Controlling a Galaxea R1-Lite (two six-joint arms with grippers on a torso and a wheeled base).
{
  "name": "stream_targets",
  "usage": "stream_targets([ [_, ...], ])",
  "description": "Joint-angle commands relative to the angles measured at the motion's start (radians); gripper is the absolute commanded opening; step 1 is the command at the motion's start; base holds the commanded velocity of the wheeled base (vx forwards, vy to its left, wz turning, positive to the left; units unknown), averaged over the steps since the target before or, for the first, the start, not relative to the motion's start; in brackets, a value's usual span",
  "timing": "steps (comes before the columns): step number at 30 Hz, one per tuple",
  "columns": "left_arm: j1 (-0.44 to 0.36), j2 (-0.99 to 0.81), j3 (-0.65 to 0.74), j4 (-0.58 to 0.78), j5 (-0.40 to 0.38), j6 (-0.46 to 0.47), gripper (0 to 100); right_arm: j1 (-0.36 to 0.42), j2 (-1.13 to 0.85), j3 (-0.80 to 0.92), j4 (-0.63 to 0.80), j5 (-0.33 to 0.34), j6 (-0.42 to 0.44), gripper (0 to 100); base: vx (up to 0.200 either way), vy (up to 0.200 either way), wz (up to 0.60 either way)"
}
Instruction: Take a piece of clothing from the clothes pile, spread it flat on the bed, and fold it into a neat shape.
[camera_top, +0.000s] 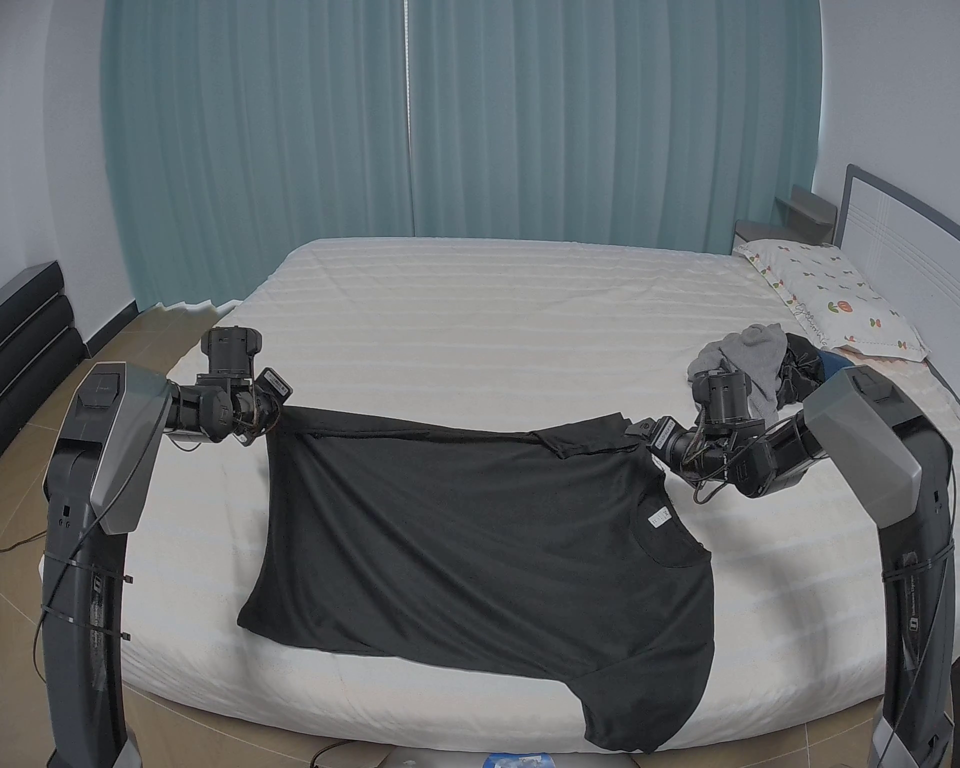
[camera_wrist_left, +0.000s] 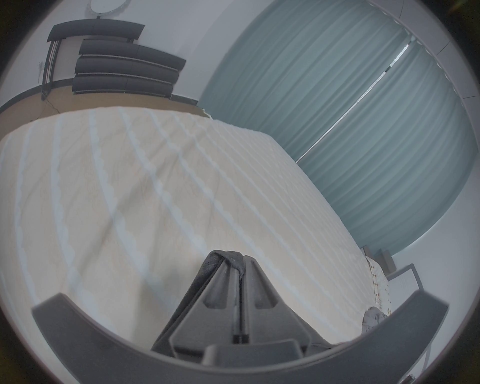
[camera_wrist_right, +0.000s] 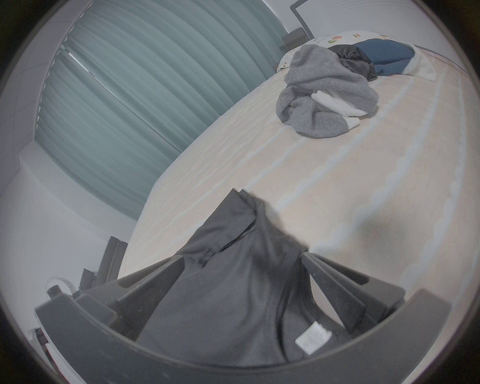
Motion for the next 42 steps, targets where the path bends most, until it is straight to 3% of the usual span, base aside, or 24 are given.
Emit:
stream_targets([
  [1,0.010,-0.012,-0.019,-0.002,0.018,0.010,0,0.000,0.114,-0.118,0.012,-0.018,-0.041,100,0.000,0.000,0.00],
  [18,0.000,-0.006,-0.016,0.002,0.032,0.025,0,0.003,0.296,-0.450,0.070,-0.007,-0.041,100,0.000,0.000,0.00],
  [19,0.000,-0.005,-0.012,0.002,0.032,0.025,0,0.003,0.302,-0.468,0.087,-0.007,-0.041,0,0.000,0.000,0.00],
  [33,0.001,0.009,-0.018,0.002,0.029,0.030,0,-0.035,0.263,-0.469,0.104,-0.021,-0.018,0,0.000,0.000,0.00],
  [42,0.000,0.045,-0.082,-0.008,0.024,0.030,0,-0.063,0.238,-0.469,-0.053,-0.050,-0.020,0,0.000,0.000,0.00],
])
